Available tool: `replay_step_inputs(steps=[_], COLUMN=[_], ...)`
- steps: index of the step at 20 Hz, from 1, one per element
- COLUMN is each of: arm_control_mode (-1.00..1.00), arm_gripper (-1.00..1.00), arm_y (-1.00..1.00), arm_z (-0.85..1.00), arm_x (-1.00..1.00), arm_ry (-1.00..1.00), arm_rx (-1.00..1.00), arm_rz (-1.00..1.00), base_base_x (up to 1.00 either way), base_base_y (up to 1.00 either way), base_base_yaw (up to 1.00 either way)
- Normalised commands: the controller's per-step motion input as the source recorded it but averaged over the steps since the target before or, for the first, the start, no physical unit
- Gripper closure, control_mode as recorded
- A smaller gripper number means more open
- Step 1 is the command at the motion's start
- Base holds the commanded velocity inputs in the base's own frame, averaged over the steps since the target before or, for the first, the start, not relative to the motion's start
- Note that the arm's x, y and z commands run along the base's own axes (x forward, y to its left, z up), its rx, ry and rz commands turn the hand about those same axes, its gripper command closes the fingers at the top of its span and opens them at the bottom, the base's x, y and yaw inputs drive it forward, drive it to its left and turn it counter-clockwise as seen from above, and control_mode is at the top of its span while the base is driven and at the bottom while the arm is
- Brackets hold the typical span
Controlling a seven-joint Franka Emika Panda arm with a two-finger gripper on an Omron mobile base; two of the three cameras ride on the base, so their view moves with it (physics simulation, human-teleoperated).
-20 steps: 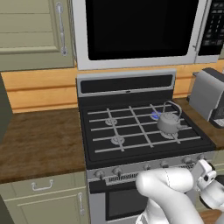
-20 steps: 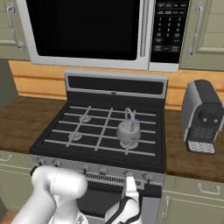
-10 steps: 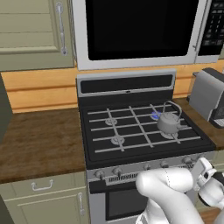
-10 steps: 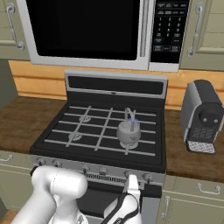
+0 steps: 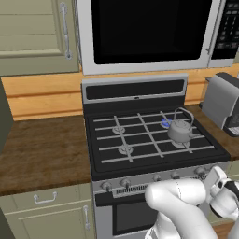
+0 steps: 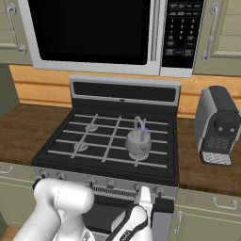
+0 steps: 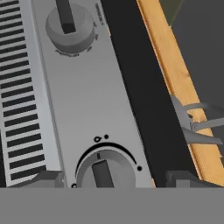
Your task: Turn off the rear right burner of the stove.
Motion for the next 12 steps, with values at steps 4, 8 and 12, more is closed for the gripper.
replay_step_inputs(steps=[4,8,12], arm_control_mode=[-1.00,-1.00,-1.00], arm_gripper=[-1.00,-1.00,-1.00], arm_y=[0.00,0.00,0.01], arm_z=[0.00,0.00,0.00], arm_x=[0.26,0.27,0.34], arm_ry=[0.00,0.00,0.05], arm_rx=[0.00,0.00,0.00], arm_rz=[0.00,0.00,0.00], base_base_x=[0.00,0.00,0.00], base_base_y=[0.00,0.00,0.00], base_base_yaw=[0.00,0.00,0.00])
